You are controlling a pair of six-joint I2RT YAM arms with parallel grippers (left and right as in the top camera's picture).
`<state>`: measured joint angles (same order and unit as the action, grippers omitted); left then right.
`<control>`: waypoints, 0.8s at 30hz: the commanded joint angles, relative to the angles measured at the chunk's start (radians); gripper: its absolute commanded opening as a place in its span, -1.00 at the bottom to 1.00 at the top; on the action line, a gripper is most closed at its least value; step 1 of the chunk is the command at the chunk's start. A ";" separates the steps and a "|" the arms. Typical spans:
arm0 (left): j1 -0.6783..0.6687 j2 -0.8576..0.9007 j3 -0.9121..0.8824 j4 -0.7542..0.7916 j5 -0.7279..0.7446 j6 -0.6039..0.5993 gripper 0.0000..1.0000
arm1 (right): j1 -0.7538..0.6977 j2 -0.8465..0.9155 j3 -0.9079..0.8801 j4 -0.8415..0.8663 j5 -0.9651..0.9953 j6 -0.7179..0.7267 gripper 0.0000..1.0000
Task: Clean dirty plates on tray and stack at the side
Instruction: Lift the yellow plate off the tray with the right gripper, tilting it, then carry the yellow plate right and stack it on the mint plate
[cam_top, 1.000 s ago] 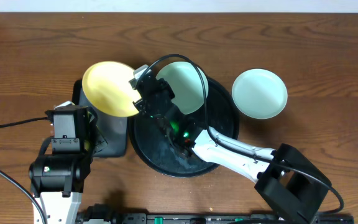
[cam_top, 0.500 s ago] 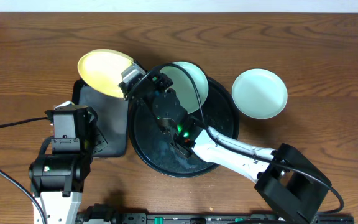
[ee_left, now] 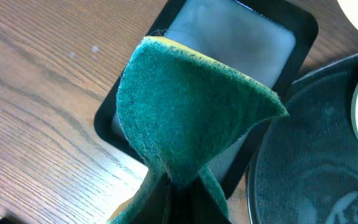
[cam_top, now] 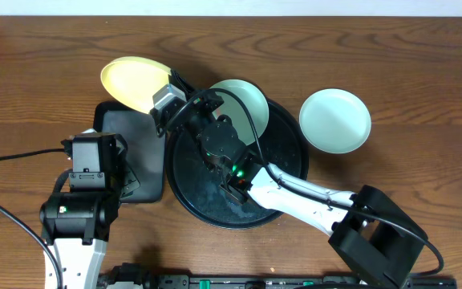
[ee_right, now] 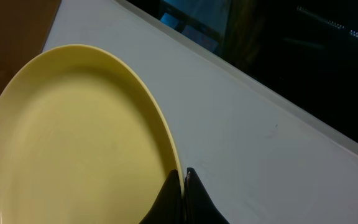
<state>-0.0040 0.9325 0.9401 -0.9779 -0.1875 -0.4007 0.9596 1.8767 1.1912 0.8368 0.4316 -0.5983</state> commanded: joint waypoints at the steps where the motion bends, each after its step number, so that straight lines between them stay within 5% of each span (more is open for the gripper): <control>1: -0.003 -0.001 0.008 -0.001 -0.023 -0.013 -0.84 | 0.004 0.009 0.012 0.013 0.005 -0.031 -0.97; 7: -0.003 -0.001 0.008 -0.001 -0.023 -0.013 -0.85 | 0.003 0.009 0.012 0.005 0.018 0.080 -0.97; 16: -0.003 -0.001 0.008 -0.001 -0.023 -0.013 -0.84 | -0.030 0.004 0.011 -0.296 0.087 0.669 -0.98; 24: -0.003 -0.001 0.008 0.001 -0.023 -0.012 -0.85 | -0.053 -0.163 0.011 -0.591 0.031 0.707 -0.98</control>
<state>-0.0040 0.9337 0.9401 -0.9779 -0.1875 -0.4007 0.9295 1.8378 1.1892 0.2859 0.4828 0.0360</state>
